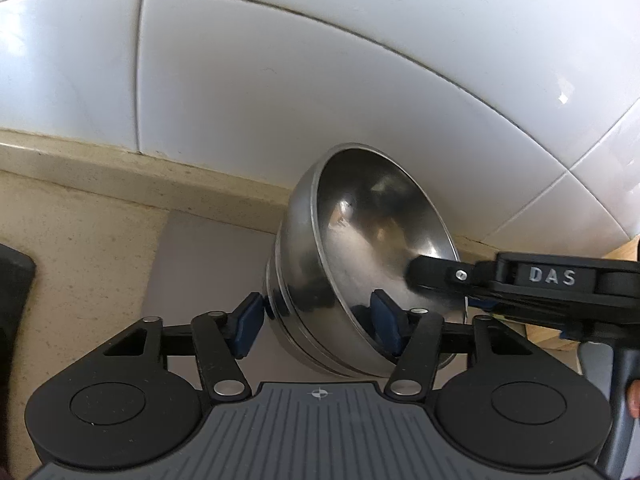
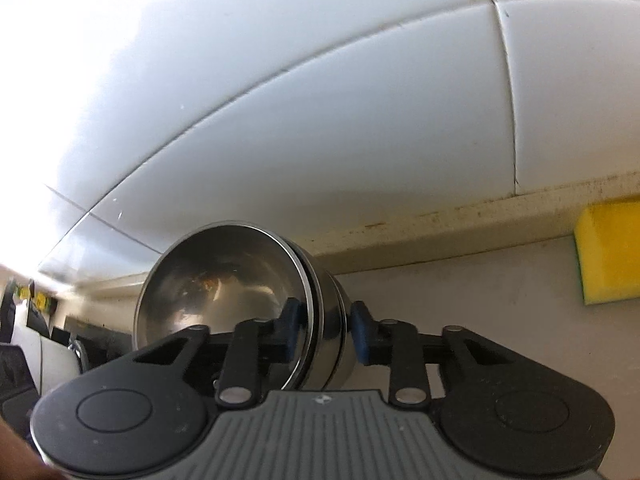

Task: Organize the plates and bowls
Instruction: 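Close both grippers on the rim of the nested steel bowl stack, then lift the bowl stack and carry it toward the pink-flowered plates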

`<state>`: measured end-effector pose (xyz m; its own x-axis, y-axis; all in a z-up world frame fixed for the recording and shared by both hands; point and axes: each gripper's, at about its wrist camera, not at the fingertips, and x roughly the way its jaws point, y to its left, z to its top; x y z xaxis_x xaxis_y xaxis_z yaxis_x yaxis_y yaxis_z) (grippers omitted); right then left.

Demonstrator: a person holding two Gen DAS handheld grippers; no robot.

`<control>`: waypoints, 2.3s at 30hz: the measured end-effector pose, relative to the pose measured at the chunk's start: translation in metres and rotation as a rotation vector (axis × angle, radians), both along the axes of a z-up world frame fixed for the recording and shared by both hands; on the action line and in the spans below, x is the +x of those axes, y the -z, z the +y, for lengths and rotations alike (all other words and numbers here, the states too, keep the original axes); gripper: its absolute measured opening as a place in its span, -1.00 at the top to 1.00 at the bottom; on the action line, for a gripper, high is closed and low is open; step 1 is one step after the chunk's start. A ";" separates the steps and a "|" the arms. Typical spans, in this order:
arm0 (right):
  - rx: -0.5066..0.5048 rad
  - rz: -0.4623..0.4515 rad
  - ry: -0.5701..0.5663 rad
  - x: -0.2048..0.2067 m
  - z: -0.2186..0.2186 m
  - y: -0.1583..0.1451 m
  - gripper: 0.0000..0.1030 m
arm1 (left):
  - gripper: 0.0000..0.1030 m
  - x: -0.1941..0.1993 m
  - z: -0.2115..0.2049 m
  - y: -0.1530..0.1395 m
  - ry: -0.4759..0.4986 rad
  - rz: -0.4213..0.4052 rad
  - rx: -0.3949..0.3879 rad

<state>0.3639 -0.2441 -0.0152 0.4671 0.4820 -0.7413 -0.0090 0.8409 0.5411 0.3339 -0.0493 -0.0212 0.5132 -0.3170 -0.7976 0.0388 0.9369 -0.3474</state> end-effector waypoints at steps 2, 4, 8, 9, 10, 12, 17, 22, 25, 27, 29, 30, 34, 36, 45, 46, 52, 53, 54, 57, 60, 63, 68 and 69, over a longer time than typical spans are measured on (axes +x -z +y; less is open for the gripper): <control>0.000 -0.004 -0.007 0.000 -0.002 -0.002 0.85 | -0.07 0.001 -0.002 -0.002 0.002 0.003 0.017; -0.014 -0.013 -0.003 -0.002 -0.001 -0.003 0.86 | 0.00 0.000 -0.005 -0.005 0.009 -0.005 0.045; -0.038 -0.021 -0.023 -0.005 0.012 -0.008 0.88 | 0.22 -0.002 -0.013 -0.018 0.053 -0.032 0.137; -0.042 -0.020 -0.024 -0.004 0.012 -0.009 0.90 | 0.29 -0.002 -0.017 -0.021 0.059 -0.038 0.170; -0.052 -0.025 -0.028 -0.003 0.015 -0.010 0.93 | 0.29 0.000 -0.020 -0.022 0.063 -0.031 0.191; -0.065 -0.027 -0.031 -0.004 0.016 -0.012 0.93 | 0.29 0.001 -0.021 -0.023 0.065 -0.026 0.197; -0.065 0.011 -0.037 0.003 0.016 -0.009 0.90 | 0.20 0.003 -0.022 -0.020 0.079 -0.020 0.198; -0.056 0.072 -0.091 0.010 0.031 0.008 0.43 | -0.25 0.005 -0.032 -0.007 0.097 -0.014 0.236; -0.036 0.074 -0.065 0.012 0.030 0.017 0.47 | -0.08 0.009 -0.023 0.000 0.074 0.029 0.148; -0.033 0.074 -0.065 0.010 0.028 0.016 0.53 | -0.06 0.011 -0.026 -0.002 0.064 0.030 0.167; -0.037 0.065 -0.060 0.010 0.027 0.014 0.61 | -0.03 0.010 -0.027 -0.003 0.053 0.019 0.174; -0.036 0.061 -0.054 0.010 0.025 0.013 0.65 | 0.02 0.009 -0.026 -0.003 0.055 0.011 0.168; -0.028 0.047 -0.023 0.009 0.015 0.011 0.68 | 0.07 0.004 -0.022 -0.005 0.072 0.033 0.125; -0.030 0.050 -0.024 0.008 0.016 0.010 0.69 | 0.07 0.004 -0.021 -0.003 0.059 0.033 0.126; -0.031 0.021 -0.042 -0.003 0.023 0.000 0.70 | 0.07 -0.002 -0.013 -0.016 0.046 -0.020 0.115; -0.035 0.010 -0.046 -0.005 0.023 -0.005 0.70 | 0.07 -0.001 -0.011 -0.017 0.049 -0.025 0.121; -0.060 -0.021 -0.054 -0.019 0.029 -0.014 0.70 | 0.07 -0.015 -0.016 -0.020 0.055 -0.051 0.132; -0.054 -0.022 -0.050 -0.020 0.028 -0.016 0.70 | 0.07 -0.018 -0.019 -0.023 0.053 -0.057 0.129; -0.052 -0.026 -0.052 -0.024 0.027 -0.018 0.70 | 0.07 -0.022 -0.018 -0.026 0.052 -0.064 0.124; -0.036 -0.041 -0.053 -0.035 0.023 -0.030 0.70 | 0.07 -0.032 -0.018 -0.039 0.056 -0.083 0.116; -0.049 -0.070 -0.067 -0.044 0.012 -0.041 0.70 | 0.06 -0.047 -0.022 -0.047 0.063 -0.102 0.118; -0.054 -0.085 -0.073 -0.065 0.005 -0.051 0.70 | 0.06 -0.067 -0.026 -0.054 0.077 -0.112 0.115; -0.064 -0.101 -0.082 -0.109 -0.005 -0.064 0.70 | 0.06 -0.106 -0.039 -0.064 0.097 -0.122 0.116; -0.070 -0.103 -0.084 -0.117 -0.007 -0.066 0.70 | 0.05 -0.115 -0.042 -0.065 0.101 -0.122 0.118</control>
